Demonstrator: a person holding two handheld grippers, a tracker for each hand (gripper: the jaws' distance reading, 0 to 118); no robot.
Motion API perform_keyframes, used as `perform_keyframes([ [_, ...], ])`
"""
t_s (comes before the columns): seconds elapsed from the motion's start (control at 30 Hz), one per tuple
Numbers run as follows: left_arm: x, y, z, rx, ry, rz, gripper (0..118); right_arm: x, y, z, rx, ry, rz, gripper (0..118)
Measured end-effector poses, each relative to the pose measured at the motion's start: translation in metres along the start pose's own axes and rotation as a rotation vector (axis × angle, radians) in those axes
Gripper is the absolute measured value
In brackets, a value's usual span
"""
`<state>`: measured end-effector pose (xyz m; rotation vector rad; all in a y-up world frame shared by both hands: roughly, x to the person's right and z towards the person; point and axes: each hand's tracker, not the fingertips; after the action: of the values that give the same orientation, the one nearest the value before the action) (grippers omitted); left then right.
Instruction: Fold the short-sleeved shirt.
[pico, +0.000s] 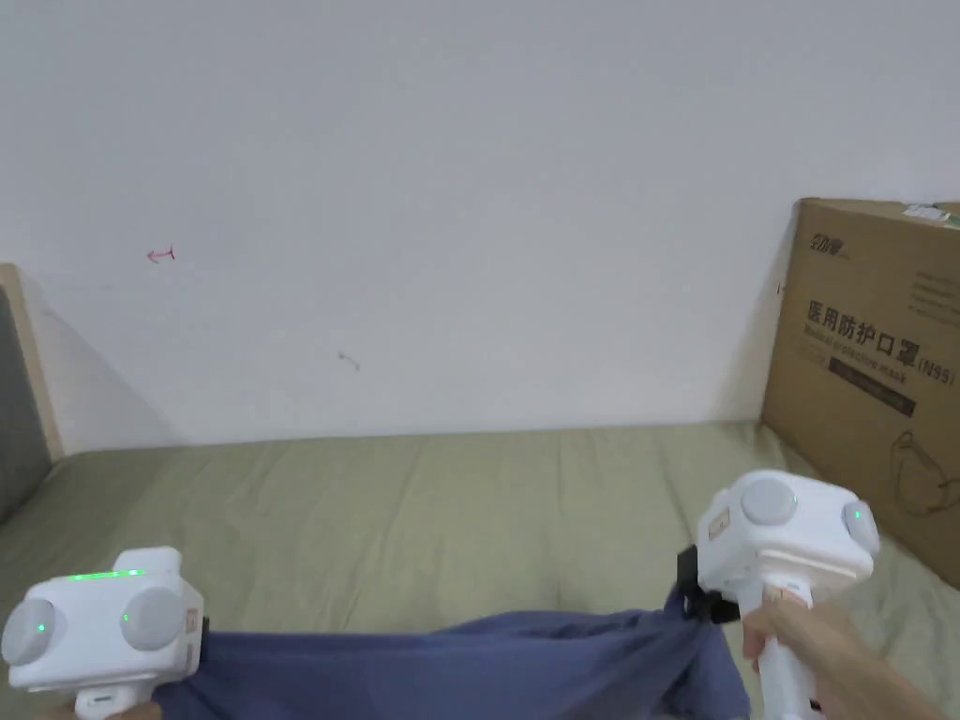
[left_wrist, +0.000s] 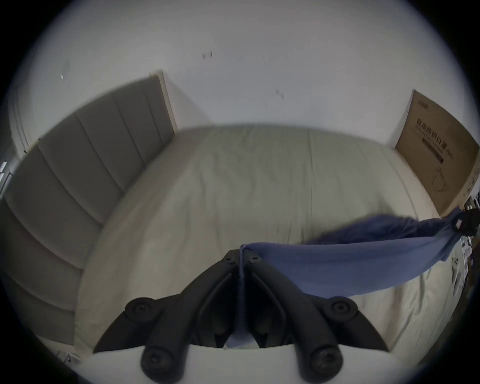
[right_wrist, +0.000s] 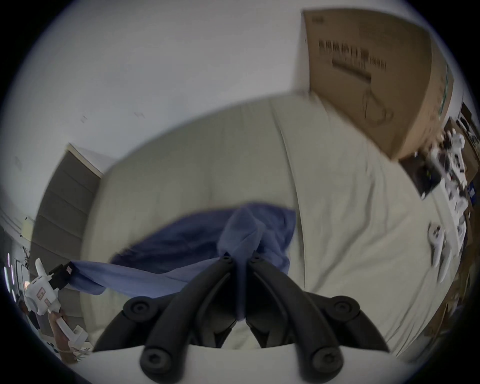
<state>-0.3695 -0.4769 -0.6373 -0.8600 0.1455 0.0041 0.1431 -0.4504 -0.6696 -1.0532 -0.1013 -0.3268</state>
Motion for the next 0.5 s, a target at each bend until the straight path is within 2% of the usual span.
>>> perform_keyframes([
  [0.1, -0.001, -0.029, -0.029, -0.066, 0.018, -0.038, 0, 0.021, -0.027, -0.033, -0.057, -0.004, -0.037, 4],
  [0.23, -0.018, -0.062, -0.014, -0.062, -0.021, -0.021, 0, 0.039, -0.054, -0.022, -0.031, 0.044, -0.037, 4],
  [0.33, -0.033, -0.088, 0.022, -0.019, -0.047, -0.01, 0, 0.05, -0.078, 0.008, 0.01, 0.086, -0.02, 4],
  [0.4, -0.04, -0.113, 0.052, 0.012, -0.044, -0.026, 0, 0.053, -0.116, 0.037, 0.065, 0.121, 0.023, 4],
  [0.5, -0.049, -0.155, 0.1, 0.023, -0.035, -0.111, 0, 0.065, -0.171, 0.068, 0.071, 0.115, 0.038, 4],
])
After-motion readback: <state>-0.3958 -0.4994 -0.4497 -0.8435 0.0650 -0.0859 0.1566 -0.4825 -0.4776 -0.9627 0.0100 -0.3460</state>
